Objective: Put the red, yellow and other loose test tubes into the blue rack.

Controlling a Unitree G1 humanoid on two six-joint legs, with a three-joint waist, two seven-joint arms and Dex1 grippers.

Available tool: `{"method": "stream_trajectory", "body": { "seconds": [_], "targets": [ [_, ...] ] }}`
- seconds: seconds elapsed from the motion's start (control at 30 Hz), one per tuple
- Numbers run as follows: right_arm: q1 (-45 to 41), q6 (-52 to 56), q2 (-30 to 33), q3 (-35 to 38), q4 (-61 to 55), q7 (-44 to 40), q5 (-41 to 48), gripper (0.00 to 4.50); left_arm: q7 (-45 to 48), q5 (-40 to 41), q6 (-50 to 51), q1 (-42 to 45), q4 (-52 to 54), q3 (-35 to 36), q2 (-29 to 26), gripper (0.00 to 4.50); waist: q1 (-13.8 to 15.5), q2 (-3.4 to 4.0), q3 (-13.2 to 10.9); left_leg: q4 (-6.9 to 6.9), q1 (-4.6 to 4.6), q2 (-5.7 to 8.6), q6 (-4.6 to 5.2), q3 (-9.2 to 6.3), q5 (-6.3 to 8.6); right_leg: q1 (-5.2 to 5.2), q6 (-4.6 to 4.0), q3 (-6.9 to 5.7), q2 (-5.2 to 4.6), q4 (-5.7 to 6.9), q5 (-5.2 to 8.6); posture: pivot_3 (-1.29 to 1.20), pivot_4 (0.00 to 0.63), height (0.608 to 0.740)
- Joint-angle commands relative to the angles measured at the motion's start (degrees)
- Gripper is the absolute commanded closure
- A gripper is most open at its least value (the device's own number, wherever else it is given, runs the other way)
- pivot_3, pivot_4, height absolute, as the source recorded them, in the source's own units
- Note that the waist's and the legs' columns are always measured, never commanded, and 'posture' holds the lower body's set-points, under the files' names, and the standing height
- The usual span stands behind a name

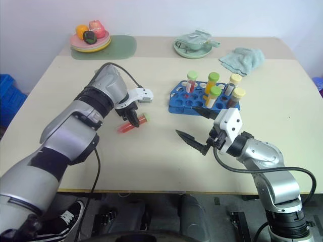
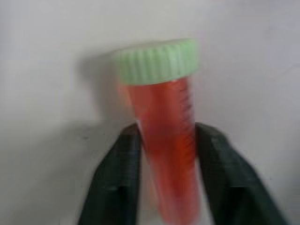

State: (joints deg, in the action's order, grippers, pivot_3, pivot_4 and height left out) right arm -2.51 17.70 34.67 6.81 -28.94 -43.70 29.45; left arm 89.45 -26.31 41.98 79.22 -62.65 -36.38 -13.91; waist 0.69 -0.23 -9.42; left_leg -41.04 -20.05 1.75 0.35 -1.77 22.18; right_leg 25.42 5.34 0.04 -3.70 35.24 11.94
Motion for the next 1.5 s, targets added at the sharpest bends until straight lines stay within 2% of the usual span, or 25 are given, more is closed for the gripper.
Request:
{"method": "stream_trajectory", "body": {
  "seconds": [0.03,0.33,0.43,0.47,0.8,0.93,1.03,1.1,1.2,1.4,1.5],
  "targets": [
    [-0.1,-1.4,-0.4,0.3,-1.6,0.2,0.0,0.00,-0.4,-0.7,-0.5,0.3,0.9,-0.7,0.0,2.72,0.0,0.00,0.0,0.00,-0.01,0.00,0.00,0.00,0.00,0.00,0.00,0.00,0.00,0.00,0.00,0.00,0.150,0.740],
    [-0.2,-1.8,-0.5,0.2,-1.4,0.6,0.0,0.00,-0.2,-1.1,-2.6,-1.0,2.6,-1.5,-1.0,2.72,0.0,0.00,0.0,0.00,0.00,0.00,0.00,0.00,0.00,0.00,0.00,0.00,0.00,0.00,0.00,0.00,0.150,0.740],
    [-0.2,-1.8,-0.6,0.2,-1.4,0.6,0.0,0.00,-1.1,-0.9,-2.6,-1.3,2.8,-1.1,-1.0,3.56,0.0,0.00,0.0,0.00,0.01,0.00,0.00,0.00,0.00,0.00,0.00,0.00,0.00,0.01,0.00,0.00,0.150,0.740],
    [-0.2,-1.8,-0.6,0.2,-1.3,0.5,0.1,0.00,-1.3,-0.9,-2.6,-1.3,2.9,-1.0,-1.0,3.70,0.0,0.00,0.0,0.00,0.01,0.00,0.00,0.00,0.00,0.00,0.00,0.00,0.00,0.01,0.00,0.00,0.150,0.740],
    [0.2,-2.1,-0.6,0.5,-1.4,0.5,0.2,0.00,-1.4,0.2,-3.4,-0.5,5.9,0.4,-2.1,3.70,0.0,0.01,0.0,-0.01,0.01,0.00,0.00,0.00,0.00,-0.01,0.00,0.00,-0.01,0.02,0.00,0.00,0.150,0.740],
    [0.8,-2.3,-0.6,0.7,-1.5,0.6,0.1,0.00,-6.9,4.7,-4.1,3.4,7.3,7.3,-2.5,3.70,0.1,0.00,0.0,-0.05,-0.08,-0.02,-0.01,-0.04,0.00,0.05,0.00,-0.01,-0.02,0.02,0.00,0.00,0.150,0.740],
    [1.0,-2.3,-0.3,1.0,-1.5,0.4,0.3,0.00,-8.3,6.6,-3.1,3.6,9.2,9.8,-3.3,3.70,0.0,0.01,0.0,-0.08,-0.12,-0.01,-0.01,-0.04,0.00,0.06,0.00,-0.02,-0.03,0.01,0.00,0.00,0.150,0.740],
    [0.7,-2.4,-0.1,1.1,-1.2,0.2,0.3,0.00,-9.2,8.5,-3.6,1.1,13.7,12.0,-4.8,3.70,-0.1,0.02,0.0,-0.06,-0.07,0.00,-0.01,-0.02,0.00,0.06,0.00,-0.02,-0.03,0.02,0.00,0.00,0.150,0.740],
    [0.5,-2.4,0.3,1.5,-0.8,-0.1,0.4,0.00,-13.2,16.3,-1.7,-3.5,20.6,21.3,-4.6,3.70,-0.3,0.05,0.0,-0.02,-0.01,-0.10,-0.01,-0.03,-0.01,0.07,0.00,-0.01,-0.02,0.07,0.00,0.00,0.150,0.740],
    [0.6,-2.0,1.2,3.1,-0.4,-0.5,0.6,0.00,-26.1,29.0,-13.5,-12.4,31.5,36.9,-1.8,3.70,0.1,0.05,0.0,-0.10,-0.14,-0.24,-0.07,-0.04,-0.03,0.17,0.00,-0.01,-0.09,0.10,-0.01,0.00,0.150,0.740],
    [0.6,-1.9,1.3,3.5,-0.5,-0.6,0.6,0.00,-32.9,32.9,-17.3,-15.1,33.4,41.6,0.4,3.70,0.2,0.05,0.0,-0.16,-0.22,-0.18,-0.15,-0.08,-0.07,0.17,0.01,-0.07,-0.17,0.07,-0.01,0.00,0.150,0.740]
  ]
}}
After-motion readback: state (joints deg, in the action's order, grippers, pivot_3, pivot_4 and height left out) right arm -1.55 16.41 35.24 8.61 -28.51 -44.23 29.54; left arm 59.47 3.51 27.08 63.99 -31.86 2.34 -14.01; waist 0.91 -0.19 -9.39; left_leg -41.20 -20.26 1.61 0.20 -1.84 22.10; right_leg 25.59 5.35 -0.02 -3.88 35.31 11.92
